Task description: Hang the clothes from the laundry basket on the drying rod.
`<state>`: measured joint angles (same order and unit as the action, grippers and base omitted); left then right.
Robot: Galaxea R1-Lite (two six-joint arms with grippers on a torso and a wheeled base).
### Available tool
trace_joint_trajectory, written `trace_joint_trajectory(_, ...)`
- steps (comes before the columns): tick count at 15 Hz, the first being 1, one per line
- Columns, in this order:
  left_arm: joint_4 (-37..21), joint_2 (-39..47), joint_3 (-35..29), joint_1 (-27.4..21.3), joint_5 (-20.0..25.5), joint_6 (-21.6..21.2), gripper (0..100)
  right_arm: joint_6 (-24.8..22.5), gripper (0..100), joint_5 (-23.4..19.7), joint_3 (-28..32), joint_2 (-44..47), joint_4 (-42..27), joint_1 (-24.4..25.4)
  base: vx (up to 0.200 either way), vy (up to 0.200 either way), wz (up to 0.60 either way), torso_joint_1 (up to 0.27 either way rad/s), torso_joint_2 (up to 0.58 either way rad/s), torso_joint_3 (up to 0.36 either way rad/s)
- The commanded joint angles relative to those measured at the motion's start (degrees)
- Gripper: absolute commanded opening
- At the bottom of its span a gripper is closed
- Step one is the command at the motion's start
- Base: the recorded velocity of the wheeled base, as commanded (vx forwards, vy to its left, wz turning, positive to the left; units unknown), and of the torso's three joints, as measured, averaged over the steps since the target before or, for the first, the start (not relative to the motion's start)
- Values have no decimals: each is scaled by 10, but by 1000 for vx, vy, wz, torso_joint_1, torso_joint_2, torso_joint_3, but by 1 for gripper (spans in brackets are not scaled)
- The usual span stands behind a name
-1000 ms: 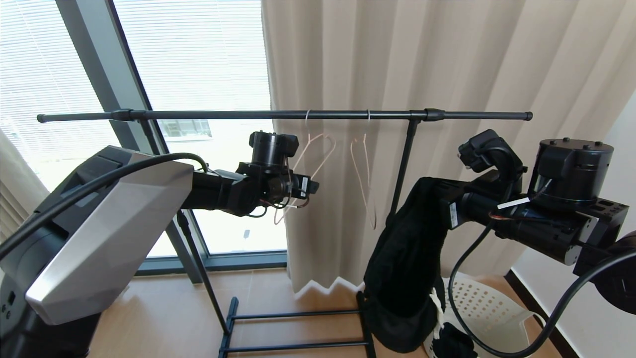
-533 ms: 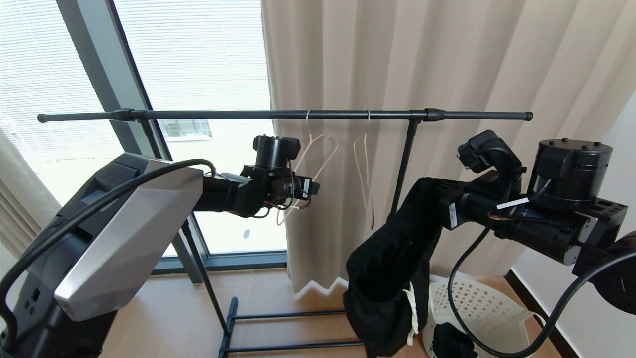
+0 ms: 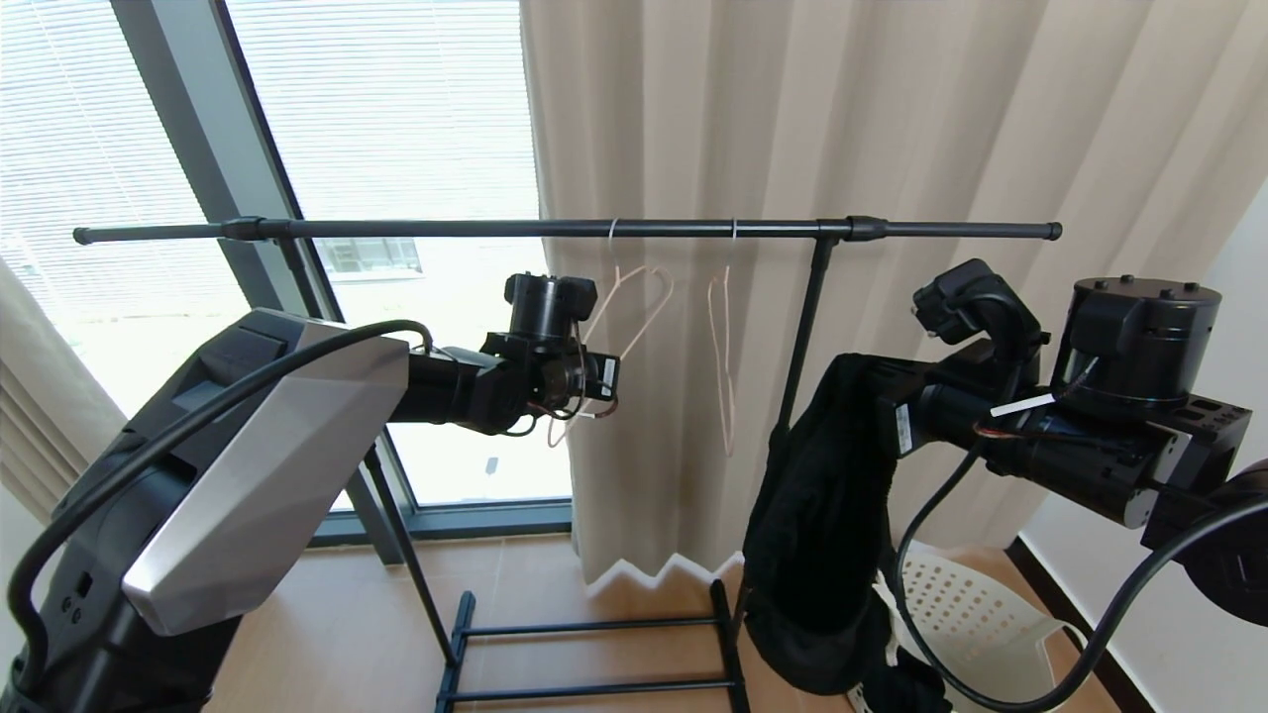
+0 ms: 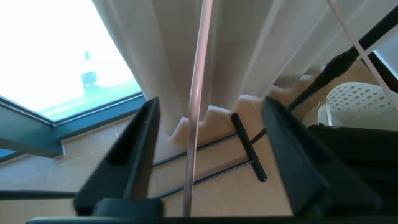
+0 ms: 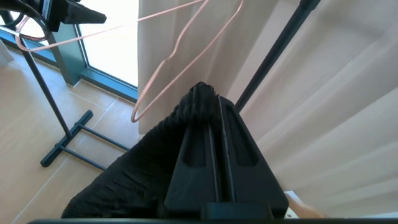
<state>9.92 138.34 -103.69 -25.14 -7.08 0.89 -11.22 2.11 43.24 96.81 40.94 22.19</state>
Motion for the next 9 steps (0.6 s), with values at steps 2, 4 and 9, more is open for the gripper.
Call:
trace_joint_trajectory(2,1,-3,2,0,0,1,0,0,0,0,0,0,0,-2,0,0,0,0,0,0)
trace_joint_trajectory(4,1,-4,0,0,-1,2,0,0,0,0,0,0,0,-3,0,0,0,0,0,0)
trace_joint_trajectory(9,2,-46,32,-3,-2,5,0,0,0,0,0,0,0,-3,0,0,0,0,0,0)
